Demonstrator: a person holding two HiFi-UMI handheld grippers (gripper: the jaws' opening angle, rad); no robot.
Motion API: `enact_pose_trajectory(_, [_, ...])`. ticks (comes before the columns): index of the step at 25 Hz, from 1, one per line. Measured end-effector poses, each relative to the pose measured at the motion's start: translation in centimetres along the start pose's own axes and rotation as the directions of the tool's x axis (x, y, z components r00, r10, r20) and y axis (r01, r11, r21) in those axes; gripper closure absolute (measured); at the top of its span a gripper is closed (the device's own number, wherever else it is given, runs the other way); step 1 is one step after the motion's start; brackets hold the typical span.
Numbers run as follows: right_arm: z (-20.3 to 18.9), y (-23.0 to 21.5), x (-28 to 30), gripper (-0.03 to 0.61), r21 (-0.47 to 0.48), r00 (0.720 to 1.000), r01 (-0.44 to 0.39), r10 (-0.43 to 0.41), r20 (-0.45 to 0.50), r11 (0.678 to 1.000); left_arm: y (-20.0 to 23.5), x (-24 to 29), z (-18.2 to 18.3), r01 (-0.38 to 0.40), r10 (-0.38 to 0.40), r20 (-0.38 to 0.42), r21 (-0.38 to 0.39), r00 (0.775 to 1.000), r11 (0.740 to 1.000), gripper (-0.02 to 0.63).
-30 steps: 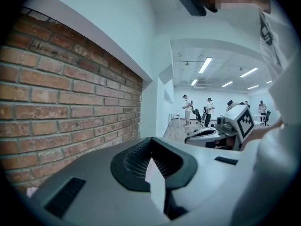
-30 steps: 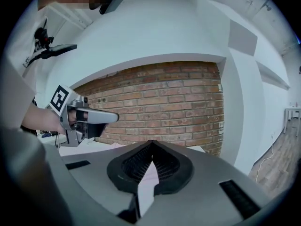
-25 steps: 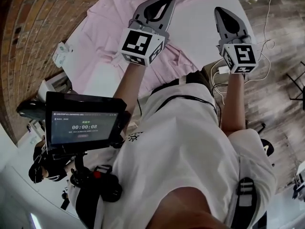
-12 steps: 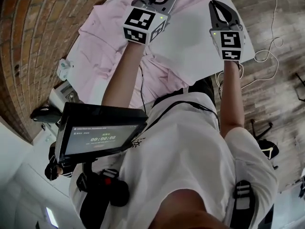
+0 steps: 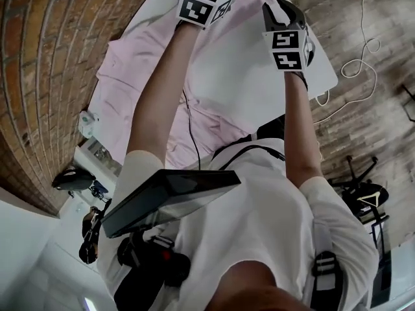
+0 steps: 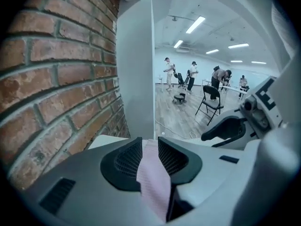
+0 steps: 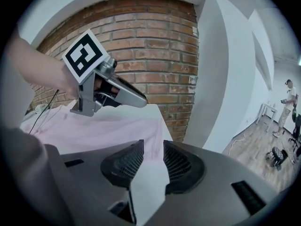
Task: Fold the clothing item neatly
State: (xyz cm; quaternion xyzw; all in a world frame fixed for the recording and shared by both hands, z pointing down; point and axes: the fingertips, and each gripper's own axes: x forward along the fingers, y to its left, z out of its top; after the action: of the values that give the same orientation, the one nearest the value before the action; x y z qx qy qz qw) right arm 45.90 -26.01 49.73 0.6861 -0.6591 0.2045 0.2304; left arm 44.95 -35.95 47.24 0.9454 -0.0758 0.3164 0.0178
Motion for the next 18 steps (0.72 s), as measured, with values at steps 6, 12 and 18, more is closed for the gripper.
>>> enact_pose_trajectory(6, [-0.7, -0.9, 1.5, 0.465, 0.022, 0.998, 0.000, 0.001, -0.055, 1.000, 1.5, 3.6, -2.8, 0.021, -0.019, -0.129, 0.012, 0.991, 1.000, 0.520])
enact_pose_trajectory(12, [-1.6, -1.1, 2.3, 0.465, 0.042, 0.993, 0.007, -0.002, -0.118, 0.999, 1.3, 4.6, -2.9, 0.052, -0.053, -0.160, -0.009, 0.986, 0.999, 0.520])
enact_pose_trajectory(18, [-2.4, -1.1, 2.9, 0.466, 0.070, 0.985, 0.006, 0.006, -0.171, 0.998, 1.4, 5.1, -3.7, 0.066, -0.068, -0.197, -0.020, 0.978, 0.998, 0.520])
